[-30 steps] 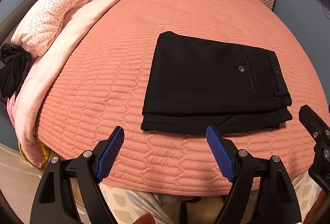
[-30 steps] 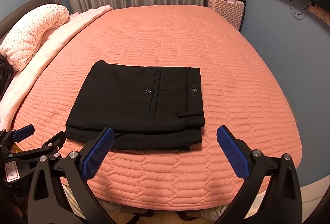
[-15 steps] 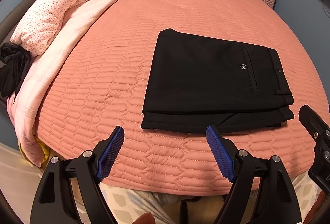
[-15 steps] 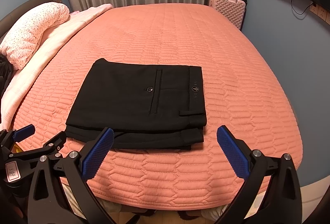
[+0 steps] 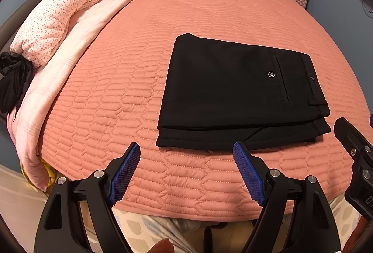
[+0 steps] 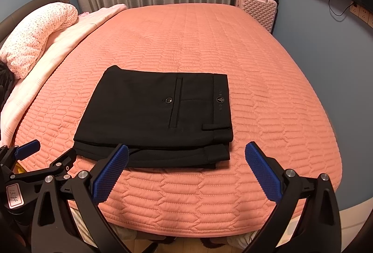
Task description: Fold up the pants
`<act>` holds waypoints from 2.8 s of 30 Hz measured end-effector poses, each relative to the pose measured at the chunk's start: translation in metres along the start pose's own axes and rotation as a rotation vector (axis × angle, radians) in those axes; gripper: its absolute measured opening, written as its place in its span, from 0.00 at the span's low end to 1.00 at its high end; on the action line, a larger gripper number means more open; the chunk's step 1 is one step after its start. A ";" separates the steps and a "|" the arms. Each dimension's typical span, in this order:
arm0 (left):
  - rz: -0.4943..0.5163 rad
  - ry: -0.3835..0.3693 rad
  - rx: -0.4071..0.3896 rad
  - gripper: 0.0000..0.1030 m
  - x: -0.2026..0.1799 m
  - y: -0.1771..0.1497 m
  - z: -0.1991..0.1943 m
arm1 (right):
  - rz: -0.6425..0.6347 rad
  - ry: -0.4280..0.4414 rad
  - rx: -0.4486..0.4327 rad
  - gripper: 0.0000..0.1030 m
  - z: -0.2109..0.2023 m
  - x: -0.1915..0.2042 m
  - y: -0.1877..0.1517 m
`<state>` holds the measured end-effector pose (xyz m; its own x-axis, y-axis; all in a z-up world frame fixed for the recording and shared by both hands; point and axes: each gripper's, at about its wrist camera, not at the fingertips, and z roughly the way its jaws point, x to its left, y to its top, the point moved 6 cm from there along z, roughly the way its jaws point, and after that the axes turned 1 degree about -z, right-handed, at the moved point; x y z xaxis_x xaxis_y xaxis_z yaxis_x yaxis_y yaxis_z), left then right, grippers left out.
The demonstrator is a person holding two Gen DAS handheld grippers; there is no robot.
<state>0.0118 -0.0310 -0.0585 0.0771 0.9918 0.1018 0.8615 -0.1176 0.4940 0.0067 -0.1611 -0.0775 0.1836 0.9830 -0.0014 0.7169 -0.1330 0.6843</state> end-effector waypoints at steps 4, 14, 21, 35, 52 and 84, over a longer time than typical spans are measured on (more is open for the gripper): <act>-0.001 0.003 0.003 0.77 0.001 0.000 0.001 | -0.001 -0.001 -0.001 0.96 0.001 0.000 0.000; -0.001 0.006 0.005 0.79 0.000 -0.001 0.002 | 0.000 -0.001 0.003 0.96 0.001 -0.001 -0.001; 0.002 0.008 0.012 0.79 0.001 -0.002 0.005 | 0.004 0.000 0.004 0.96 0.001 -0.001 -0.001; 0.005 0.011 0.015 0.79 0.000 -0.003 0.006 | 0.003 0.000 0.003 0.96 0.001 -0.001 -0.001; 0.012 0.008 0.011 0.79 -0.003 -0.001 0.005 | 0.001 0.005 0.002 0.96 0.002 0.000 0.000; 0.004 -0.007 -0.034 0.83 -0.001 0.004 -0.002 | 0.008 0.001 0.008 0.96 0.005 -0.003 -0.001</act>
<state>0.0141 -0.0328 -0.0552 0.0838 0.9917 0.0974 0.8436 -0.1227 0.5227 0.0084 -0.1648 -0.0820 0.1889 0.9820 0.0052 0.7207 -0.1423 0.6785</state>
